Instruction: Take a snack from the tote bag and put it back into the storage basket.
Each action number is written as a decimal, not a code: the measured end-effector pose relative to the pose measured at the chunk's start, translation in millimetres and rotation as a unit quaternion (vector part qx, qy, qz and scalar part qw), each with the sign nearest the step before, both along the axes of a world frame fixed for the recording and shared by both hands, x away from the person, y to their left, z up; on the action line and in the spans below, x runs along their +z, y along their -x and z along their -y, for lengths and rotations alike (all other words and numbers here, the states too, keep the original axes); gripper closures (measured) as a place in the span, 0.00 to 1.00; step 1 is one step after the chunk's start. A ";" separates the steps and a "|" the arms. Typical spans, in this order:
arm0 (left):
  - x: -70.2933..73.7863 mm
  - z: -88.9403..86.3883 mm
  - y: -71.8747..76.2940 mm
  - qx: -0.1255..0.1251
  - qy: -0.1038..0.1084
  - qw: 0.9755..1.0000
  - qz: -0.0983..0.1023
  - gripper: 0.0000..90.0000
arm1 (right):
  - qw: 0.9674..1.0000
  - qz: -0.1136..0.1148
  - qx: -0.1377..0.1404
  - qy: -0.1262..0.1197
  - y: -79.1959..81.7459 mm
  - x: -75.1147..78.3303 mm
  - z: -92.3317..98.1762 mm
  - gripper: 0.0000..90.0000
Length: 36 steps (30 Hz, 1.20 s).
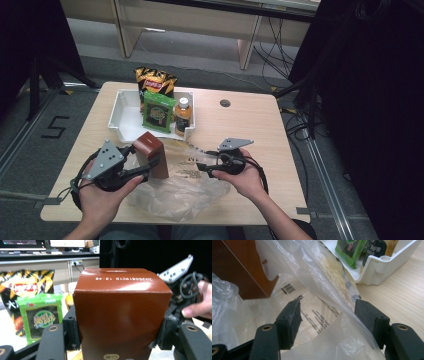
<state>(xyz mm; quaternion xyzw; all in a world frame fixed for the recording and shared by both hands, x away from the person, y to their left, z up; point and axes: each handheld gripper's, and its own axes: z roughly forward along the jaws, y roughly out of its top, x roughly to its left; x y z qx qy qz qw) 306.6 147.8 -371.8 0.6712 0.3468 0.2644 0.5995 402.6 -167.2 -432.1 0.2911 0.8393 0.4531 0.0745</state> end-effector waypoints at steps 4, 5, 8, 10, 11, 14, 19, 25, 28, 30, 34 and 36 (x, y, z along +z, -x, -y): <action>14.5 -3.4 -2.8 0.003 0.012 1.000 0.004 0.41 | 1.000 0.007 0.004 -0.002 -0.9 0.1 1.1 0.44; 19.1 -4.8 -4.2 0.006 0.014 1.000 0.005 0.41 | 1.000 0.007 0.004 -0.002 -1.0 0.1 1.2 0.44; 28.0 -7.8 -8.1 0.010 0.014 1.000 0.009 0.42 | 1.000 0.007 0.003 -0.002 -0.9 -0.2 1.3 0.44; 33.1 -9.5 -11.2 0.012 0.013 1.000 0.013 0.42 | 1.000 0.001 -0.002 -0.004 0.6 -0.1 0.8 0.44; 35.6 -10.3 -13.1 0.013 0.013 1.000 0.013 0.42 | 1.000 0.001 0.000 -0.004 0.6 0.0 0.9 0.44; 40.2 -11.1 -16.8 0.013 0.016 1.000 0.012 0.42 | 1.000 -0.001 -0.002 -0.004 0.2 1.1 1.9 0.44; 50.4 -12.0 -21.8 0.013 0.031 0.999 0.008 0.42 | 1.000 -0.002 -0.007 -0.010 0.4 -0.3 1.5 0.44; 69.2 -16.7 -26.1 0.019 0.045 0.999 0.021 0.42 | 1.000 -0.005 -0.006 -0.005 1.2 -1.6 3.5 0.44; 75.9 -19.6 -28.9 0.023 0.048 0.998 0.026 0.42 | 1.000 -0.002 -0.004 -0.003 0.3 -1.3 4.0 0.44; 79.9 -21.0 -30.2 0.026 0.051 0.998 0.028 0.42 | 1.000 0.003 -0.007 -0.009 0.8 -1.6 3.3 0.44; 85.5 -24.3 -33.5 0.030 0.057 0.997 0.031 0.42 | 1.000 0.000 -0.008 -0.010 0.5 -1.4 3.9 0.44; 89.0 -26.1 -35.4 0.032 0.059 0.997 0.035 0.42 | 1.000 0.001 -0.007 -0.010 0.5 -1.6 4.2 0.44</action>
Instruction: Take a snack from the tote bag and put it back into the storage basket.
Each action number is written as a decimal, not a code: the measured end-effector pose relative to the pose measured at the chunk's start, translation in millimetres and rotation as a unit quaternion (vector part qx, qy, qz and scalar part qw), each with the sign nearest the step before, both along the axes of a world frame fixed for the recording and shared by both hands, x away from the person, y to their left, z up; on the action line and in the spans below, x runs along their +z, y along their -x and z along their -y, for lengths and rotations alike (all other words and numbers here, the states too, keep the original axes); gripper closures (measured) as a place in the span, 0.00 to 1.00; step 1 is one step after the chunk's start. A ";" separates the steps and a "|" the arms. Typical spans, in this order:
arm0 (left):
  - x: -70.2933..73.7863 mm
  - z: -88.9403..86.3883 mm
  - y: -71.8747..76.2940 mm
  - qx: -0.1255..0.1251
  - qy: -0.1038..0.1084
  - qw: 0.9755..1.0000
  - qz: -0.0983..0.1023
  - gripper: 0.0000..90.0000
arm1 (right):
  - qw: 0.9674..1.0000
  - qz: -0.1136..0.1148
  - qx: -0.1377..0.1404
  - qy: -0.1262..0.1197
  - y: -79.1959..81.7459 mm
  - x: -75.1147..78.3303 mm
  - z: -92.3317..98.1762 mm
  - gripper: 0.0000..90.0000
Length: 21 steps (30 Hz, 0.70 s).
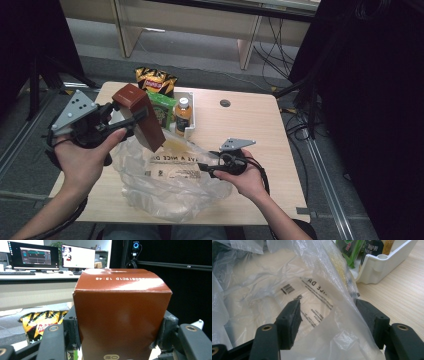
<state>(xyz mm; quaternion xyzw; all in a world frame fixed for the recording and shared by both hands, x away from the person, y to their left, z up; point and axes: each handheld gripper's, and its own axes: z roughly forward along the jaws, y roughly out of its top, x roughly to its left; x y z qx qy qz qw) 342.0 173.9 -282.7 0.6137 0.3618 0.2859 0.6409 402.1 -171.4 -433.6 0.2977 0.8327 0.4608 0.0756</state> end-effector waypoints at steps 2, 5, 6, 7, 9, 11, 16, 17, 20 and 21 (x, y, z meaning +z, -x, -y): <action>2.5 -0.9 -1.5 0.003 0.000 1.000 0.002 0.42 | 1.000 0.003 0.000 0.001 -0.3 0.4 1.2 0.44; 4.5 -2.0 -5.8 0.009 0.002 1.000 0.004 0.42 | 1.000 -0.010 0.002 0.000 1.3 2.7 1.8 0.43; 4.6 -2.6 -7.7 0.012 0.003 1.000 0.004 0.42 | 1.000 -0.002 0.003 -0.002 0.6 2.2 1.9 0.43; 4.7 -3.4 -10.4 0.015 0.005 1.000 0.003 0.42 | 1.000 0.003 0.000 -0.008 0.5 2.0 1.7 0.43; 5.0 -5.3 -13.9 0.019 0.008 1.000 0.002 0.42 | 1.000 0.011 0.005 0.000 -0.7 4.4 4.1 0.43; 5.9 -7.3 -17.4 0.026 0.012 1.000 0.001 0.42 | 1.000 0.002 -0.003 -0.013 1.3 4.1 2.5 0.43; 11.2 -10.2 -20.8 0.033 0.021 0.999 0.003 0.42 | 1.000 -0.004 0.003 -0.002 2.2 5.1 3.4 0.43; 12.5 -10.6 -21.0 0.034 0.023 0.999 0.005 0.42 | 1.000 0.006 0.004 0.002 0.6 4.8 3.9 0.43; 17.1 -12.5 -21.5 0.036 0.025 0.999 0.008 0.42 | 1.000 0.003 0.002 0.002 1.3 6.4 2.2 0.43; 18.7 -13.5 -21.7 0.037 0.023 0.999 0.009 0.42 | 1.000 0.009 0.003 -0.001 1.2 5.8 1.8 0.43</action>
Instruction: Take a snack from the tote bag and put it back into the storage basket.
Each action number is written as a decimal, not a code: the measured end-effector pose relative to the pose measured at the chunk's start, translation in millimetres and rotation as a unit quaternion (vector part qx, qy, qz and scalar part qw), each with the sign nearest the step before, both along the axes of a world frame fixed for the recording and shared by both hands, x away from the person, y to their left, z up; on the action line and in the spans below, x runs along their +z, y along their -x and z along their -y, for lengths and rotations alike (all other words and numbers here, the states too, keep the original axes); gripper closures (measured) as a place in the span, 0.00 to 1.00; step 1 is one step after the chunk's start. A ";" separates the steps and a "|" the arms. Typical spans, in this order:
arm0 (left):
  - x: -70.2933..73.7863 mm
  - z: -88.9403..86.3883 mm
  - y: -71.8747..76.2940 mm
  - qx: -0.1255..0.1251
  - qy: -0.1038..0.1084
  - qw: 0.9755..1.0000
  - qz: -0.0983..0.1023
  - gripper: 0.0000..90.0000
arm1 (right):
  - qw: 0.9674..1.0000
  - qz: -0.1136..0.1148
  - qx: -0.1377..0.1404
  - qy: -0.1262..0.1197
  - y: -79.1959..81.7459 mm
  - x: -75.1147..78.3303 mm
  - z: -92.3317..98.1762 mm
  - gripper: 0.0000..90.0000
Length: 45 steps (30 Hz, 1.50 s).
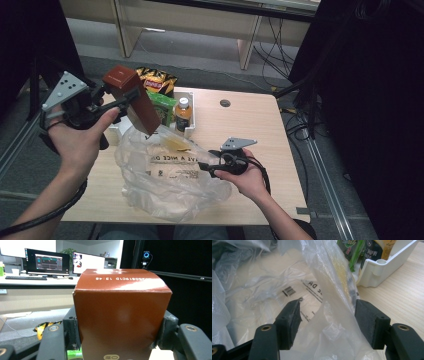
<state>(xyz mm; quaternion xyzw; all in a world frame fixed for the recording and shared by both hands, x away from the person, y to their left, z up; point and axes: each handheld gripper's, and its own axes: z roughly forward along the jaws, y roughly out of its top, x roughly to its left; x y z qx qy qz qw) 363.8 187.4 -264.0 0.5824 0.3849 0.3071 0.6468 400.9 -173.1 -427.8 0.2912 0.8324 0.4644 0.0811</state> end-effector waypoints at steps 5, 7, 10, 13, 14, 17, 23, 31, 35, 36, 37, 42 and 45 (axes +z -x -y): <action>6.0 -5.3 -4.5 0.013 0.002 1.000 0.005 0.42 | 1.000 0.001 -0.002 -0.002 0.6 -0.7 -0.3 0.43; 6.8 -7.5 -8.6 0.020 0.002 1.000 0.005 0.42 | 1.000 -0.001 -0.001 -0.003 1.4 -0.7 -1.0 0.43; 7.4 -11.5 -15.8 0.033 0.004 0.999 0.004 0.42 | 1.000 -0.004 0.000 -0.002 2.3 0.9 -0.2 0.43; 8.1 -14.9 -23.2 0.045 0.005 0.999 0.003 0.42 | 1.000 -0.004 0.001 -0.002 2.8 1.7 0.2 0.43; 7.9 -15.8 -25.9 0.050 0.002 0.999 0.003 0.42 | 1.000 -0.004 0.001 -0.003 2.8 1.9 0.2 0.43; 4.8 -17.4 -35.2 0.063 -0.004 0.998 -0.002 0.42 | 1.000 -0.001 0.000 -0.004 3.3 1.8 -0.5 0.43; -11.0 -18.4 -58.7 0.083 -0.016 0.996 -0.017 0.42 | 1.000 0.010 0.003 0.002 2.8 2.6 0.8 0.43; -37.0 -10.9 -84.9 0.102 -0.033 0.994 -0.035 0.42 | 1.000 0.003 0.001 0.000 3.6 2.5 2.4 0.43; -51.9 -8.8 -99.4 0.107 -0.046 0.992 -0.041 0.42 | 1.000 0.000 -0.004 -0.007 6.2 1.9 2.3 0.43; -54.7 -8.7 -102.0 0.107 -0.047 0.992 -0.042 0.42 | 1.000 -0.008 -0.007 -0.009 7.6 2.6 2.2 0.43; -58.7 -8.8 -105.1 0.107 -0.049 0.992 -0.046 0.42 | 1.000 0.005 -0.003 -0.005 5.9 2.0 3.5 0.43; -80.2 -12.0 -117.8 0.116 -0.059 0.989 -0.066 0.42 | 1.000 -0.003 -0.005 -0.007 8.2 1.6 4.1 0.43; -94.2 -16.5 -124.3 0.120 -0.064 0.988 -0.078 0.42 | 1.000 0.004 -0.002 -0.006 7.5 1.2 5.3 0.43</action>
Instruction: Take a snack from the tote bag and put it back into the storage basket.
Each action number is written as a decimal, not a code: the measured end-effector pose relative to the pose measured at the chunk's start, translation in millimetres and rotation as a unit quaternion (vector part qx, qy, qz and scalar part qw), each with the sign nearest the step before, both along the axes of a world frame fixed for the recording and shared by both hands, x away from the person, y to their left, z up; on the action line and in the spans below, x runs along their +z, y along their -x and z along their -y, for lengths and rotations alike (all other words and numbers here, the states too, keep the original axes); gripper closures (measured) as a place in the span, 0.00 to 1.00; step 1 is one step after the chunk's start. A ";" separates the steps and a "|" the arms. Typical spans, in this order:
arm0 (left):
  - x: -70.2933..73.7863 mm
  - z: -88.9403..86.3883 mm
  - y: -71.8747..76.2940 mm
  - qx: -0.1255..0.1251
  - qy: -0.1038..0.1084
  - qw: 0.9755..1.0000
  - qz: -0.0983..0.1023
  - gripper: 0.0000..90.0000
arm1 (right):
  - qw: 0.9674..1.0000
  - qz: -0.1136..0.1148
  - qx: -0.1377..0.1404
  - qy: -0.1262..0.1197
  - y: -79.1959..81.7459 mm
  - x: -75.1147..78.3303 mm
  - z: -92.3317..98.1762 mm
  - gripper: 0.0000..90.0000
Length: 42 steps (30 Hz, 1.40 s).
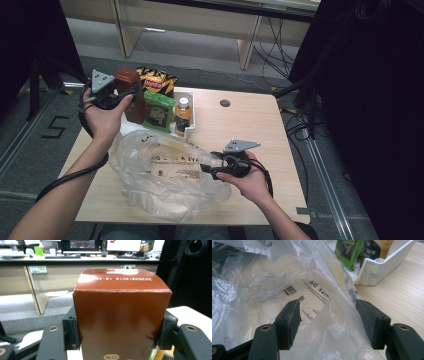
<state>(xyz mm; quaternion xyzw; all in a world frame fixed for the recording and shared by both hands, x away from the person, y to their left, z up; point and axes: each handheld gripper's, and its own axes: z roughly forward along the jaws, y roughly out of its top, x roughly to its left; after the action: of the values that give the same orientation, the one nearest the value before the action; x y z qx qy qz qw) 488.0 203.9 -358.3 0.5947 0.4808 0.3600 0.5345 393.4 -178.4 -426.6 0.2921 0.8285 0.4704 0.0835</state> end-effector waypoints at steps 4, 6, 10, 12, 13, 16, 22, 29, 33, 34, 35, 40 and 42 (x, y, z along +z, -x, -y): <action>-12.9 -5.1 -5.4 0.005 -0.009 1.000 -0.013 0.42 | 1.000 -0.004 -0.002 -0.001 0.7 0.4 -0.3 0.43; -18.7 -6.6 -7.8 0.009 -0.016 1.000 -0.015 0.41 | 1.000 0.001 -0.001 0.000 0.3 0.4 -0.2 0.43; -29.7 -8.1 -12.6 0.011 -0.017 1.000 -0.022 0.41 | 1.000 -0.002 -0.001 0.000 0.7 0.4 -0.5 0.43; -33.8 -7.5 -14.2 0.014 -0.022 0.999 -0.023 0.41 | 1.000 0.001 -0.001 0.001 0.5 0.1 -0.2 0.43; -36.9 -7.7 -15.4 0.016 -0.026 0.999 -0.026 0.41 | 1.000 0.001 -0.001 0.001 0.5 0.2 0.0 0.43; -43.8 -8.5 -17.8 0.018 -0.020 0.999 -0.031 0.41 | 1.000 0.001 -0.001 0.000 0.8 0.6 0.0 0.42; -54.1 -10.0 -21.1 0.023 -0.024 0.999 -0.041 0.41 | 1.000 -0.003 0.004 0.003 0.9 0.9 0.1 0.42; -65.4 -12.6 -23.2 0.027 -0.028 0.998 -0.052 0.41 | 1.000 -0.003 0.004 0.003 0.9 0.8 0.2 0.42; -70.3 -14.1 -24.0 0.027 -0.029 0.998 -0.056 0.41 | 1.000 -0.007 0.005 0.002 2.1 0.1 -1.2 0.42; -71.6 -14.5 -24.3 0.026 -0.029 0.998 -0.056 0.41 | 1.000 -0.007 0.005 0.002 2.2 0.2 -1.2 0.42; -72.5 -14.7 -24.4 0.024 -0.027 0.998 -0.053 0.40 | 1.000 -0.007 0.005 0.002 2.2 0.2 -1.2 0.42; -72.3 -15.5 -23.9 0.018 -0.030 0.998 -0.054 0.40 | 1.000 -0.004 0.001 -0.002 2.3 -1.0 -2.2 0.41; -71.5 -16.3 -24.1 0.013 -0.028 0.998 -0.056 0.39 | 1.000 0.007 0.004 0.005 1.0 -0.5 -1.2 0.40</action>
<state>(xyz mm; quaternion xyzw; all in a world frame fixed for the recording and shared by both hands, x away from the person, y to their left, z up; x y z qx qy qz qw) 512.1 220.2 -429.8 0.6225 0.5074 0.3461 0.4850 392.4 -177.2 -427.1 0.2847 0.8317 0.4683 0.0886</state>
